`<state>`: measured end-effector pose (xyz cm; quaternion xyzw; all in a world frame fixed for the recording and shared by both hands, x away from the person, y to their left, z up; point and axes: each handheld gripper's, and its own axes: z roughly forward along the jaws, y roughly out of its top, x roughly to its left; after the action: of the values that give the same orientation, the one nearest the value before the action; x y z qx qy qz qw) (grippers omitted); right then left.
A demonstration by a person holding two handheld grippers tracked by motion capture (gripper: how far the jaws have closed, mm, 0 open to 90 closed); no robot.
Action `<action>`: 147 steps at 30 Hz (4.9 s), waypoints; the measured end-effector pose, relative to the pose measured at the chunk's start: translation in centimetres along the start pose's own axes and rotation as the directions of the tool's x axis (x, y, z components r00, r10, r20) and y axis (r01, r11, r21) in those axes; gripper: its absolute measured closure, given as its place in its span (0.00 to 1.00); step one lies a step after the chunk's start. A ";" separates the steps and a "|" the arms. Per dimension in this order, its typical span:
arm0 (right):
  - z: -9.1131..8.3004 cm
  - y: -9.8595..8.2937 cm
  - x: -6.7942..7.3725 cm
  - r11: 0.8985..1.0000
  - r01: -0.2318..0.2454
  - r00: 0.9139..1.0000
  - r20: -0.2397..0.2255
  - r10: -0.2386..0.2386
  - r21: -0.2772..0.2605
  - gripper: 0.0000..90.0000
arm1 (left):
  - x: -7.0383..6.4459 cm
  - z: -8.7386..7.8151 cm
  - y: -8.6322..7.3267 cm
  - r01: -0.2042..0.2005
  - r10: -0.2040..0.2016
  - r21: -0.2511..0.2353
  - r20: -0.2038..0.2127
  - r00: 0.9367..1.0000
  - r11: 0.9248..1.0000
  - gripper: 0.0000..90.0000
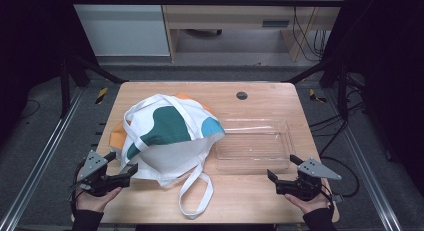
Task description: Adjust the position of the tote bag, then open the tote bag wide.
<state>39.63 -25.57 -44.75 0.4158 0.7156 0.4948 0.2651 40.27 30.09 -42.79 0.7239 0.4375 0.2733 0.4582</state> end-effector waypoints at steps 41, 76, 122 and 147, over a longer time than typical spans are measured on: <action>0.2 0.6 1.3 1.000 0.019 0.998 -0.055 -0.019 0.008 0.20 | -1.1 0.5 1.5 -0.030 0.030 -0.032 -0.011 0.999 0.999 0.22; 2.5 3.0 5.2 0.998 0.057 0.985 -0.164 -0.058 -0.008 0.36 | -2.0 1.3 4.4 -0.087 0.086 -0.046 -0.011 0.996 0.995 0.29; 14.4 6.3 17.8 0.993 0.109 0.936 -0.342 -0.084 0.055 0.74 | -1.9 3.0 4.4 -0.103 0.103 0.017 -0.027 0.994 0.995 0.31; 20.5 3.0 21.4 0.978 0.120 0.943 -0.328 -0.059 0.169 0.94 | -1.5 3.2 4.4 -0.089 0.093 0.085 -0.050 0.994 0.992 0.79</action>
<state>45.80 3.27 -48.90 0.3198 0.8104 0.4741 0.1271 43.83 26.53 -40.16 0.7538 0.4271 0.2948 0.4030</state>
